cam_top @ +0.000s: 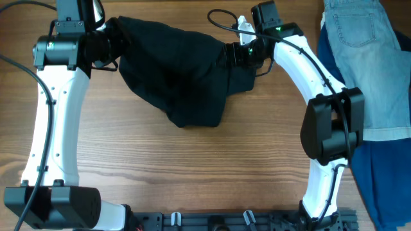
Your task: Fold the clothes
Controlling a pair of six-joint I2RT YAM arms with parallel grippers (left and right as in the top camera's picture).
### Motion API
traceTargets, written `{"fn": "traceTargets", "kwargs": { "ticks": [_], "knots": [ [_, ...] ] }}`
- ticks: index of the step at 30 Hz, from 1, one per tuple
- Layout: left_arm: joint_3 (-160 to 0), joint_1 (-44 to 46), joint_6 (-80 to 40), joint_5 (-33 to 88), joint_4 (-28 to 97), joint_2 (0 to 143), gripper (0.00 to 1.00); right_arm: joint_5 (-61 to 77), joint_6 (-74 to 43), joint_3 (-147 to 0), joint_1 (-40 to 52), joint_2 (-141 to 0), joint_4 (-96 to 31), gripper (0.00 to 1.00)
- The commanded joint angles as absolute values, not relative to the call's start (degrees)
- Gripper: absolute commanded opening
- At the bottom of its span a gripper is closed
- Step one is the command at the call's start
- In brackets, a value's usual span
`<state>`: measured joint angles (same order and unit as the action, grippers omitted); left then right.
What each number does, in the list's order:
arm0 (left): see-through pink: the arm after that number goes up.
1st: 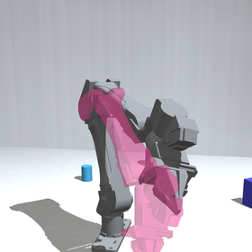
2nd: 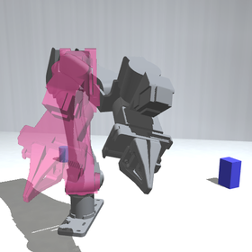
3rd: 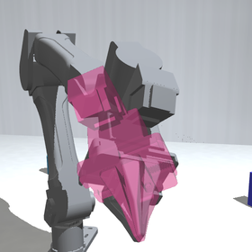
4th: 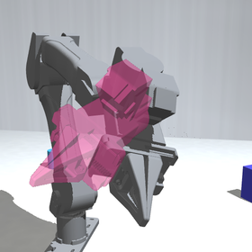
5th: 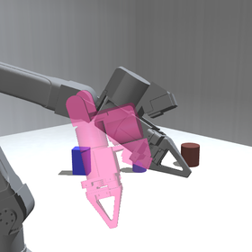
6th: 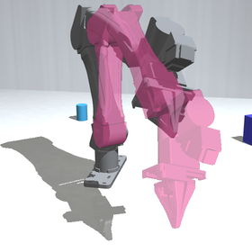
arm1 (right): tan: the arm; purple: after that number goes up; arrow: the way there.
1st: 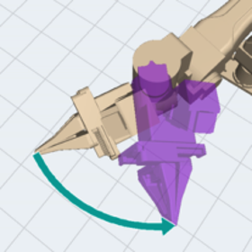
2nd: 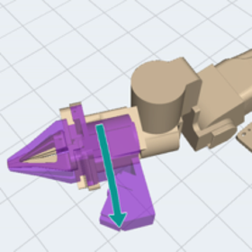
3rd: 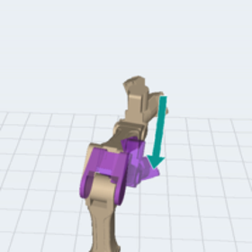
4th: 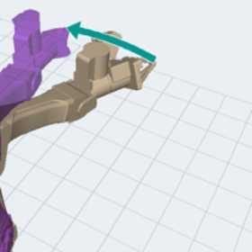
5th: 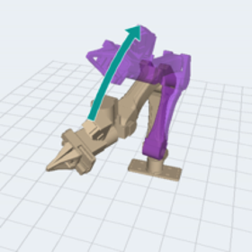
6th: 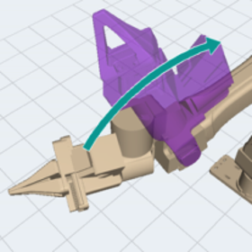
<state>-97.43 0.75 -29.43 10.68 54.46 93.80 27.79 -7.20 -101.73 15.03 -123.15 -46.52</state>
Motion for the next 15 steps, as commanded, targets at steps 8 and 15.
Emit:
{"fn": "traceTargets", "kwargs": {
  "ticks": [8, 15],
  "knots": [
    [-97.49, 1.02, -28.80, 10.39, 54.76, 93.89, 0.04, 27.03, -6.15, -102.74, 17.47, -130.69, -44.82, 0.81],
    [-97.49, 1.02, -28.77, 10.37, 54.92, 93.86, 0.04, 27.03, -6.68, -102.74, 19.07, -131.07, -41.56, 0.57]
  ]
}}
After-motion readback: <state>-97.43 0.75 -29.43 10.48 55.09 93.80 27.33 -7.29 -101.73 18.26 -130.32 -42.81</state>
